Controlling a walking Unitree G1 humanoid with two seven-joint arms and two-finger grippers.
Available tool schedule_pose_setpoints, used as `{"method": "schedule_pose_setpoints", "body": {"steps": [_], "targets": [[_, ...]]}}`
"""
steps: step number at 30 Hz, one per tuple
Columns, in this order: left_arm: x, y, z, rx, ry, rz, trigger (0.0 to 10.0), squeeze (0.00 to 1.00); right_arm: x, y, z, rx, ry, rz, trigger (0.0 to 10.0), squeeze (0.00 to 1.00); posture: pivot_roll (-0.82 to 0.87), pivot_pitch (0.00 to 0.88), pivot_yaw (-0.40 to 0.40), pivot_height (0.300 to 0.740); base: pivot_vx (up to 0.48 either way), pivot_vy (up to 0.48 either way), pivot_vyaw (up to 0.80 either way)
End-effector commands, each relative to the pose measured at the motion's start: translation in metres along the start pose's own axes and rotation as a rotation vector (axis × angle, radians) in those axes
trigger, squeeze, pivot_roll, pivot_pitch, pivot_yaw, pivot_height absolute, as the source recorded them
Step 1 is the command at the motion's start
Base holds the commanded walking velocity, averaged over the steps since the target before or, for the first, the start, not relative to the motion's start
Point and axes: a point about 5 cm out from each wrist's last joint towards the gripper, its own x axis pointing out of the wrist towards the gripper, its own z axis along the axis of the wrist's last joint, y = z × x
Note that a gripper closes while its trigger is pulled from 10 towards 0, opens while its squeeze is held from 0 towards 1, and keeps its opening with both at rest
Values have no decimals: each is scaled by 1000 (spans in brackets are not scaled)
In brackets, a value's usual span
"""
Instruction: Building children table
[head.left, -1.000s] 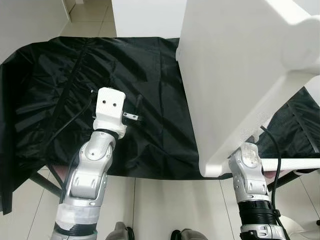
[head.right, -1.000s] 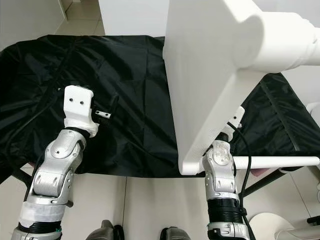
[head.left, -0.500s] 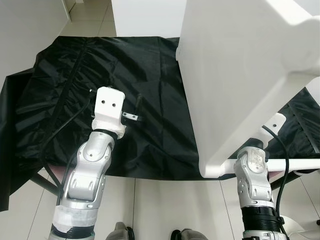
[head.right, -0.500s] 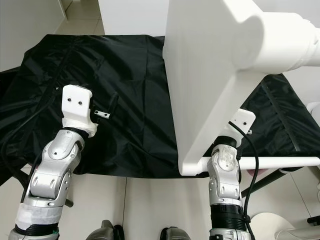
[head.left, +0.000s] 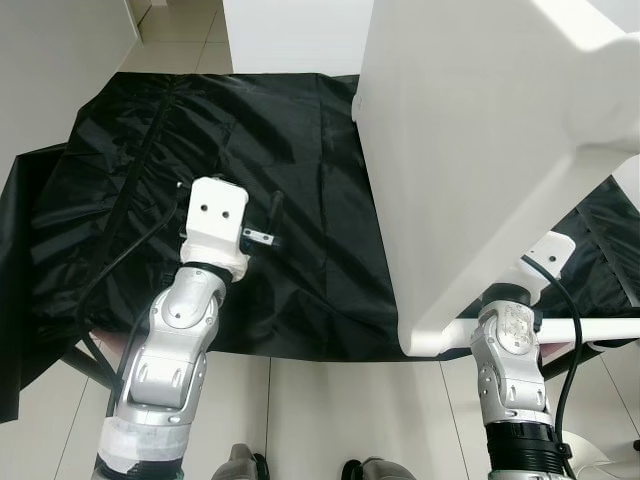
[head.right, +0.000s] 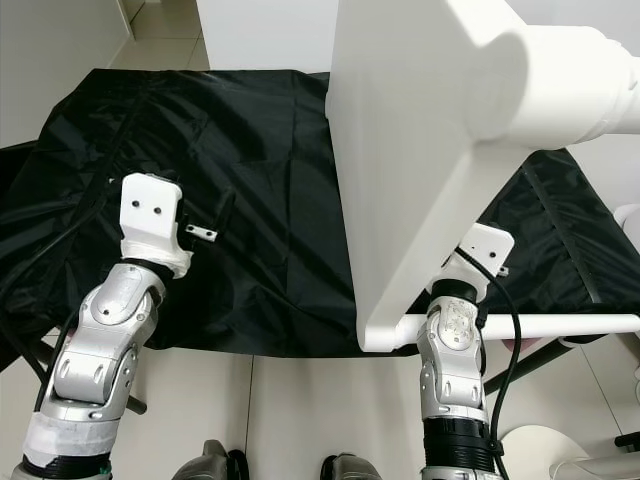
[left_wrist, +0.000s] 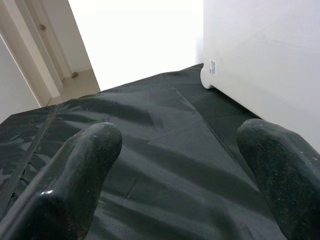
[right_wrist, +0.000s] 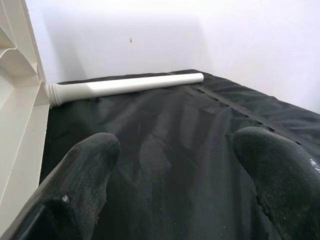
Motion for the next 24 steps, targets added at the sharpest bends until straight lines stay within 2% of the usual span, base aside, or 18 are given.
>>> {"method": "schedule_pose_setpoints", "body": {"steps": [1,6,7,9,10,11,13,14,15,17,20,24], "targets": [[-2,-5,-2,2,15,-77,10000,0,0,-2,2,7,-5,-15,10000,0,-98,119,17,740,0,0,0],[-4,-6,-3,7,17,-91,10000,0,0,-1,2,7,-3,-9,10000,0,-95,112,10,740,0,0,0],[-10,-11,-1,-1,0,-168,10000,0,0,0,2,7,-2,-5,10000,0,-92,112,4,740,0,0,0],[-10,-11,-1,-1,0,-168,10000,0,0,0,2,7,-2,-5,10000,0,-92,112,4,740,0,0,0],[-18,-19,0,-9,-8,-273,10000,0,1,1,2,5,-2,-1,10000,0,-88,112,3,740,0,0,0],[-18,-19,0,-9,-8,-273,10000,0,1,1,2,5,-2,-1,10000,0,-88,112,3,740,0,0,0],[-36,-38,1,20,-16,-501,10000,0,3,1,1,2,-1,5,10000,0,-82,112,-2,740,0,0,0],[-36,-38,1,20,-16,-501,10000,0,3,1,1,2,-1,5,10000,0,-82,112,-2,740,0,0,0],[-41,-43,0,18,-8,-556,10000,0,4,1,1,0,0,6,10000,0,-81,113,-2,740,0,0,0],[-42,-46,-1,17,2,-583,10000,0,5,1,1,-1,0,6,10000,0,-81,113,-2,740,0,0,0],[-42,-52,-10,65,58,-612,10000,0,5,1,1,-3,-3,5,10000,0,-85,116,2,740,0,0,0],[-42,-66,-15,84,81,-656,10000,0,5,-1,2,-8,-8,-1,10000,0,-90,119,8,740,0,0,0]]}}
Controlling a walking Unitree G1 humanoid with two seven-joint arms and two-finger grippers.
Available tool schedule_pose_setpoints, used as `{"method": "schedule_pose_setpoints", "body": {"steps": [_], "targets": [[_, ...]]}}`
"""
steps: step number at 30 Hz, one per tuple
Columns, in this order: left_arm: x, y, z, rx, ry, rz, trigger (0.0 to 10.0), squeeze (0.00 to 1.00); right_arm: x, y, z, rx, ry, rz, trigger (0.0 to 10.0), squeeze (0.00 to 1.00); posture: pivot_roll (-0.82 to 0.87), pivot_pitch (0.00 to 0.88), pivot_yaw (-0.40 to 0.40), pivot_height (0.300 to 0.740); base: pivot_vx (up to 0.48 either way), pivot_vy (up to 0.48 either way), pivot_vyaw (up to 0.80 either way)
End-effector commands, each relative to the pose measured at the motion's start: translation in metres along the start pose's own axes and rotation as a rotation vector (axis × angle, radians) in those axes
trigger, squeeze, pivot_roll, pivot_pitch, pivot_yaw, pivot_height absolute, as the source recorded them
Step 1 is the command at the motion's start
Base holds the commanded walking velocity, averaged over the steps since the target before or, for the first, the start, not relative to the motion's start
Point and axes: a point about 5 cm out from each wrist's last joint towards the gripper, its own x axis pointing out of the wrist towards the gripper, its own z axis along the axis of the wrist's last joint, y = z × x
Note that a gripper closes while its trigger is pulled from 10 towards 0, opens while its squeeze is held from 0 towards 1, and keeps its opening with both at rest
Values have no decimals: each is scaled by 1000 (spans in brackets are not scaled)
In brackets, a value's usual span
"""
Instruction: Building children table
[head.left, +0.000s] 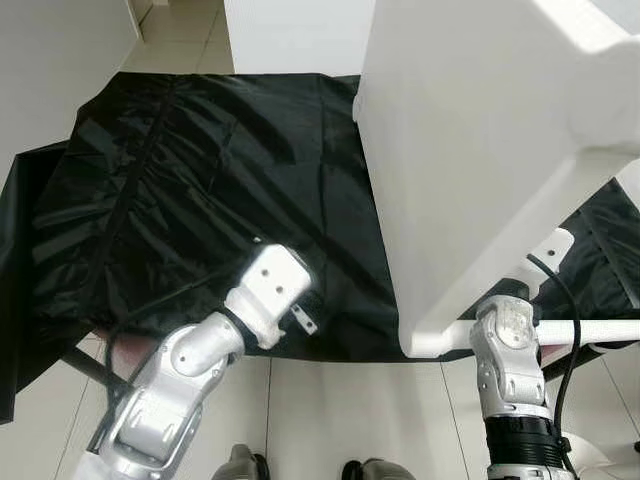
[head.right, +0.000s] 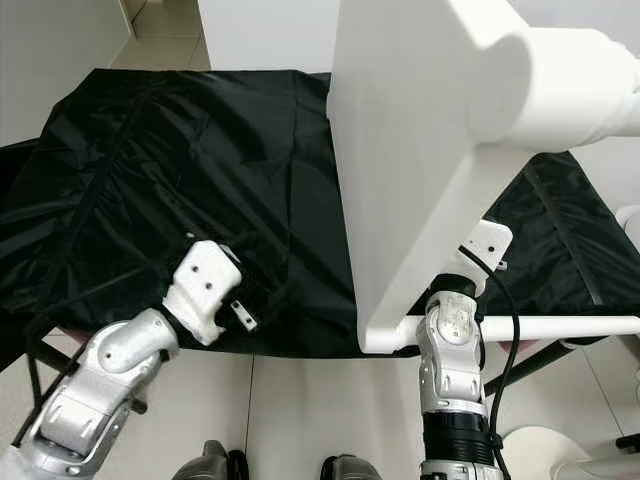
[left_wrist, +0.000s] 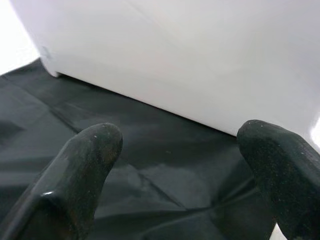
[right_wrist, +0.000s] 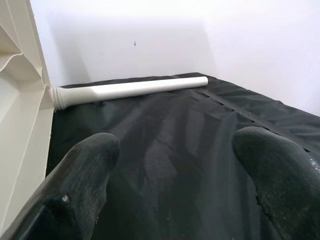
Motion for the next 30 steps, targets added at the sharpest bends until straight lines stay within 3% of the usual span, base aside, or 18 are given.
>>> {"method": "schedule_pose_setpoints", "body": {"steps": [1,7,10,13,16,23,26,30], "targets": [[4,-9,-2,8,18,-40,10000,0,0,-4,-1,-10,2,-14,10000,0,-90,118,8,740,0,0,0],[9,-17,-1,21,10,-87,10000,0,0,-6,-1,-14,2,-21,10000,0,-92,120,10,740,0,0,0],[15,-32,-1,80,15,-198,10000,0,1,-7,-1,-15,1,-27,10000,0,-92,121,9,740,0,0,0],[17,-34,0,61,14,-205,10000,0,1,-7,-1,-16,0,-26,10000,0,-93,121,11,740,0,0,0],[26,-42,4,-14,2,-226,10000,0,0,-7,-2,-15,0,-31,10000,0,-99,110,21,740,0,0,0],[30,-51,9,-94,-17,-247,10000,0,1,-8,0,-14,-8,-35,10000,0,-104,101,22,740,0,0,0],[33,-56,13,-172,-15,-232,10000,0,3,-10,0,-15,-16,-45,10000,0,-98,94,28,740,0,0,0],[34,-56,14,-184,-15,-231,10000,0,3,-10,0,-15,-16,-46,10000,0,-95,86,27,740,0,0,0]]}}
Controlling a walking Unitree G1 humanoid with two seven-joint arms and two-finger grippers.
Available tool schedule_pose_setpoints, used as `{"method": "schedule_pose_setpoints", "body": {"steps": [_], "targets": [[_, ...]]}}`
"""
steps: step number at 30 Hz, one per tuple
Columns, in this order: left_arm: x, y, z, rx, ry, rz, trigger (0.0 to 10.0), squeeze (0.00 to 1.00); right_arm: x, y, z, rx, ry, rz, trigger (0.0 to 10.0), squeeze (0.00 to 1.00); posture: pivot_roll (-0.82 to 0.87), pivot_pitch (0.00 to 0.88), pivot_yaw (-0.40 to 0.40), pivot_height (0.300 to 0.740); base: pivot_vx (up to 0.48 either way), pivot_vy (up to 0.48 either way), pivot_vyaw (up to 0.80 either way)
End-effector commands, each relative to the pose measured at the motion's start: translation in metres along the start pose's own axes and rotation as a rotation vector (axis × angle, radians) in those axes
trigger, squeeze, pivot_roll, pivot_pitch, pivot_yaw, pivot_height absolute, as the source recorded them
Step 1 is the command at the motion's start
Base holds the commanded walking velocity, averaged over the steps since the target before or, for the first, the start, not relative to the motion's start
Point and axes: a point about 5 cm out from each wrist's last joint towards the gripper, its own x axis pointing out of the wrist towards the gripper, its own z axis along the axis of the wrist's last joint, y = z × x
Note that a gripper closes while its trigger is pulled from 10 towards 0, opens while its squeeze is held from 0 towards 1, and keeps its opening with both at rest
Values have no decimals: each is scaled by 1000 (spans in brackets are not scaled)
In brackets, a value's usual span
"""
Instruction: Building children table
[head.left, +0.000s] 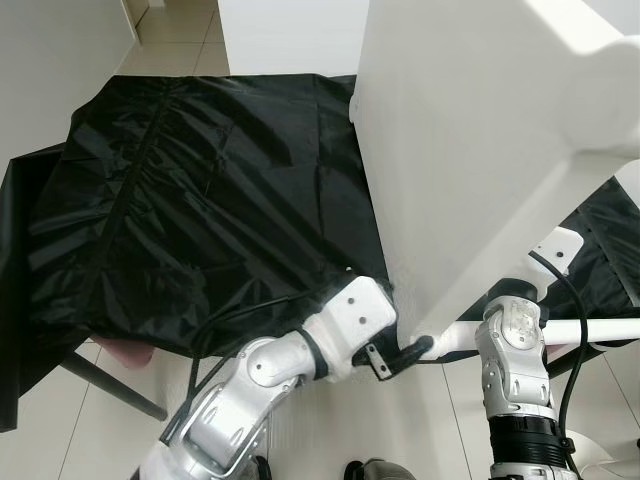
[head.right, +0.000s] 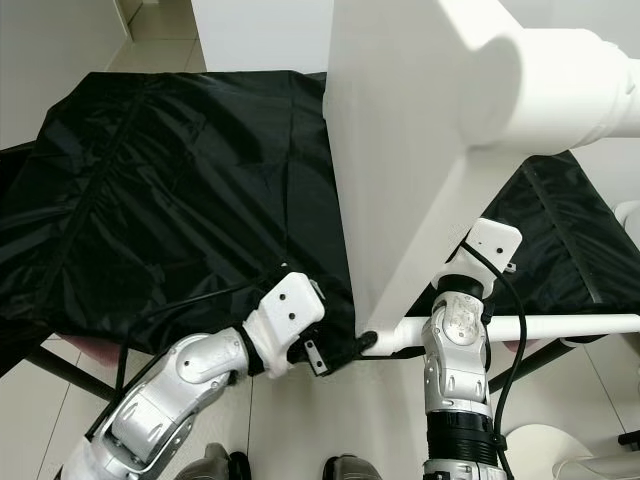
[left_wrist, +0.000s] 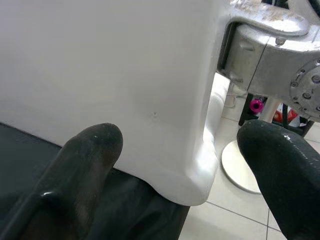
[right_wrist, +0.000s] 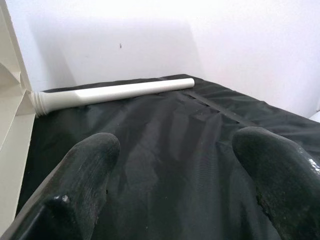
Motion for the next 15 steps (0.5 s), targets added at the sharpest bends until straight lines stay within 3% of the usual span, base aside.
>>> {"method": "schedule_pose_setpoints", "body": {"steps": [1,15], "targets": [[0,-1,1,-25,1,31,10000,0,1,-1,-2,-5,0,-7,10000,0,-94,86,28,740,0,0,0],[16,15,3,-81,38,221,10000,0,6,2,-2,2,-6,-3,10000,0,-82,78,16,740,0,0,0]]}}
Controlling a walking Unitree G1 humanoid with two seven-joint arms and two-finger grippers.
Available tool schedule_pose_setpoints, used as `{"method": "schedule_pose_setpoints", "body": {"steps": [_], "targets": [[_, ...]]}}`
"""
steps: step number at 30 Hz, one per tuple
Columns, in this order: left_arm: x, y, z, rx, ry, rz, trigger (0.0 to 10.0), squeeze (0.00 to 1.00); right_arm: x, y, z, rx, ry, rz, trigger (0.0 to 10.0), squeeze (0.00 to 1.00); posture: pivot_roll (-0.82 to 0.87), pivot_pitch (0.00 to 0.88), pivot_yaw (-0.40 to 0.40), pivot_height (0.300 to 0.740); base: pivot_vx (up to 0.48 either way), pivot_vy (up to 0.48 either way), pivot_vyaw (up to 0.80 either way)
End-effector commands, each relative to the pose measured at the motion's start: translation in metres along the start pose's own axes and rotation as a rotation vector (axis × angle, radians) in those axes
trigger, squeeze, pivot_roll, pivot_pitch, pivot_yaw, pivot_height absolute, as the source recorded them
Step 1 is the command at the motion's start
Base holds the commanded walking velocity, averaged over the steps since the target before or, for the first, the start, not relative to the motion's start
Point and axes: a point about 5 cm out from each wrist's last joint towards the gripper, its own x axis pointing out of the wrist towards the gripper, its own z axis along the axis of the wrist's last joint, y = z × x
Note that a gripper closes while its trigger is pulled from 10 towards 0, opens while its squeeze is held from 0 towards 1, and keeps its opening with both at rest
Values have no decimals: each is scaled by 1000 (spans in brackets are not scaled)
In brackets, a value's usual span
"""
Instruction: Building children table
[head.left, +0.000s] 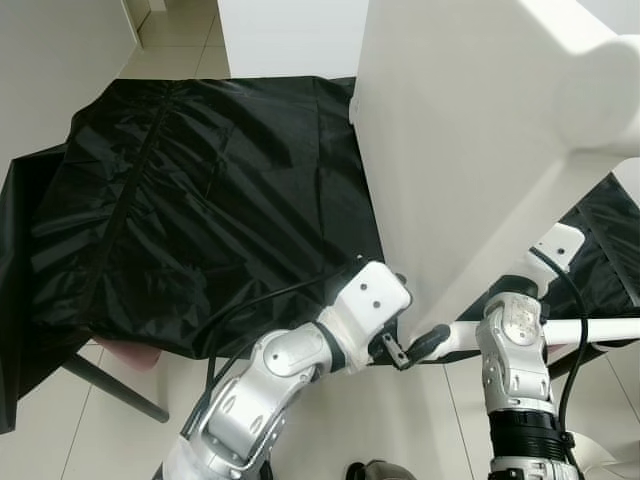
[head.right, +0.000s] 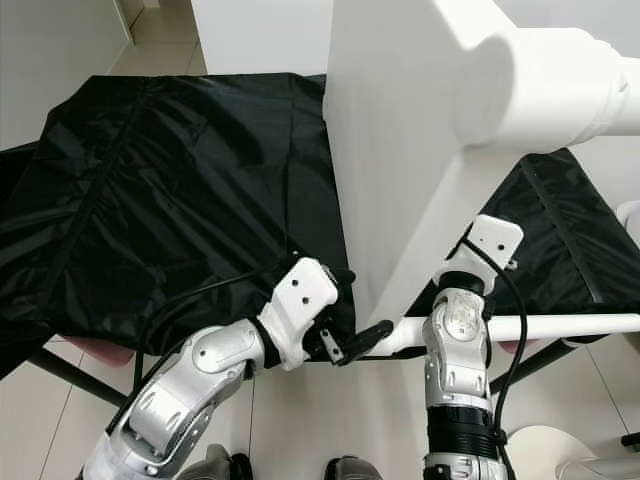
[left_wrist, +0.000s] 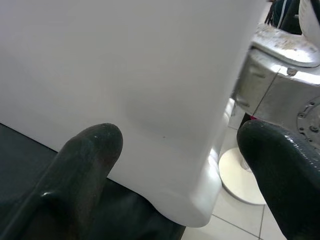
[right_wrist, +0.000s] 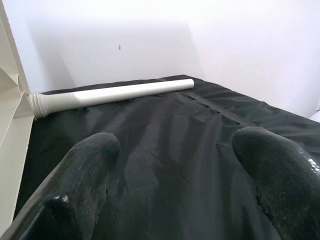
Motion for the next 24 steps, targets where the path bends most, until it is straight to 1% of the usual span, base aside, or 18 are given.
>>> {"method": "schedule_pose_setpoints", "body": {"steps": [1,11,16,20,23,24], "targets": [[1,10,-4,-9,30,186,10000,0,2,0,0,1,-7,-3,10000,0,-82,78,16,740,0,0,0],[9,14,3,-25,23,234,10000,0,3,1,-1,4,-7,-4,10000,0,-80,78,20,740,0,0,0],[10,16,4,-29,23,245,10000,0,3,1,-1,6,-6,-6,10000,0,-78,80,20,740,0,0,0],[11,21,7,-46,17,284,10000,0,3,2,-3,8,-1,-6,10000,0,-75,90,20,740,0,0,0],[11,32,9,-51,12,354,10000,0,2,4,-3,13,1,-7,10000,0,-85,96,21,740,0,0,0],[11,32,9,-51,12,354,10000,0,2,4,-3,13,1,-7,10000,0,-85,96,21,740,0,0,0]]}}
